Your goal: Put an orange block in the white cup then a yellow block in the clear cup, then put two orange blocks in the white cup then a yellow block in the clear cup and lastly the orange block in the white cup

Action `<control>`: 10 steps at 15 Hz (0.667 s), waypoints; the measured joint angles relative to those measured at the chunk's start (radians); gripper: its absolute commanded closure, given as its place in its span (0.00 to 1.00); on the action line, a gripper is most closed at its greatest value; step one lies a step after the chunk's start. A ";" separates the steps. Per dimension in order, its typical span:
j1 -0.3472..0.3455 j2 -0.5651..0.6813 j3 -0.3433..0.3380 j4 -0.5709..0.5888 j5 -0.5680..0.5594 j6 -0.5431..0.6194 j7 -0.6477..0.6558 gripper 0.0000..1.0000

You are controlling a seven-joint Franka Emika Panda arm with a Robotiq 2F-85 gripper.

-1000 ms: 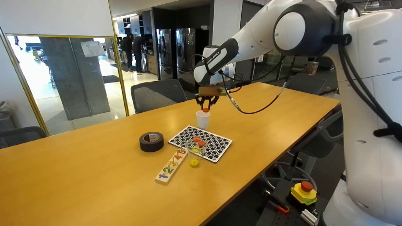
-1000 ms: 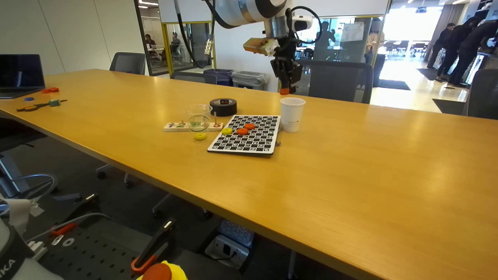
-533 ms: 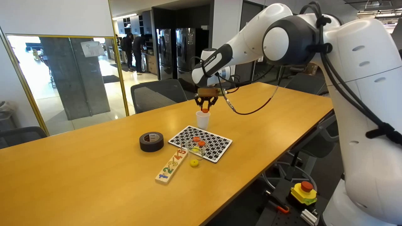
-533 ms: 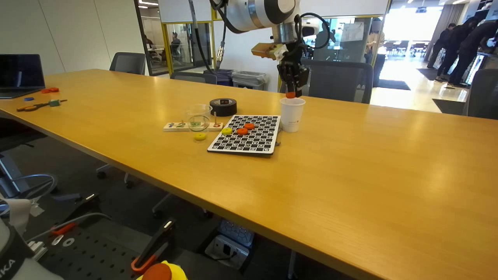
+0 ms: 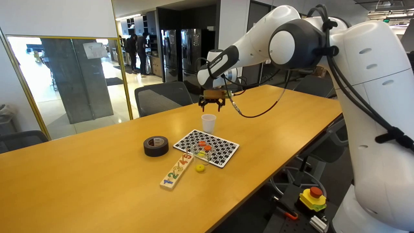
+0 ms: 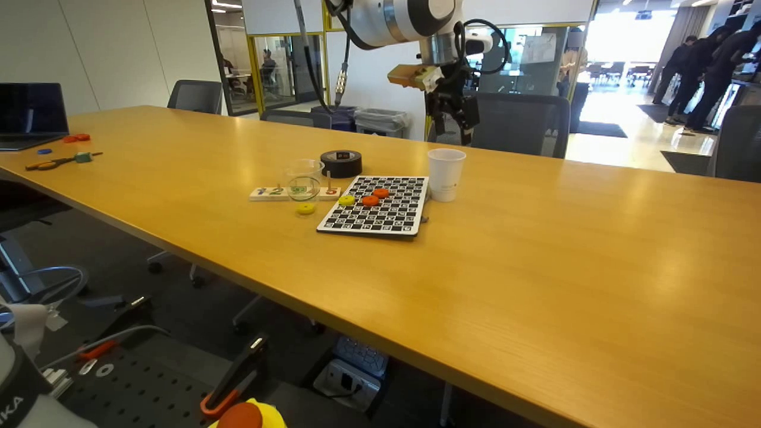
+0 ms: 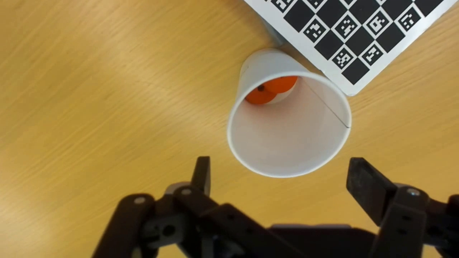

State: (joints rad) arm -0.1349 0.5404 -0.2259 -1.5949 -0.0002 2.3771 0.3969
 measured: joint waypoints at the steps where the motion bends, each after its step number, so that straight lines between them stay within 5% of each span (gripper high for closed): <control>1: 0.001 -0.007 0.002 -0.007 0.000 0.000 -0.006 0.00; 10: 0.020 -0.224 0.076 -0.312 0.013 0.007 -0.100 0.00</control>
State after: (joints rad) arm -0.1148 0.3165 -0.1498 -1.9070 0.0129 2.3838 0.2969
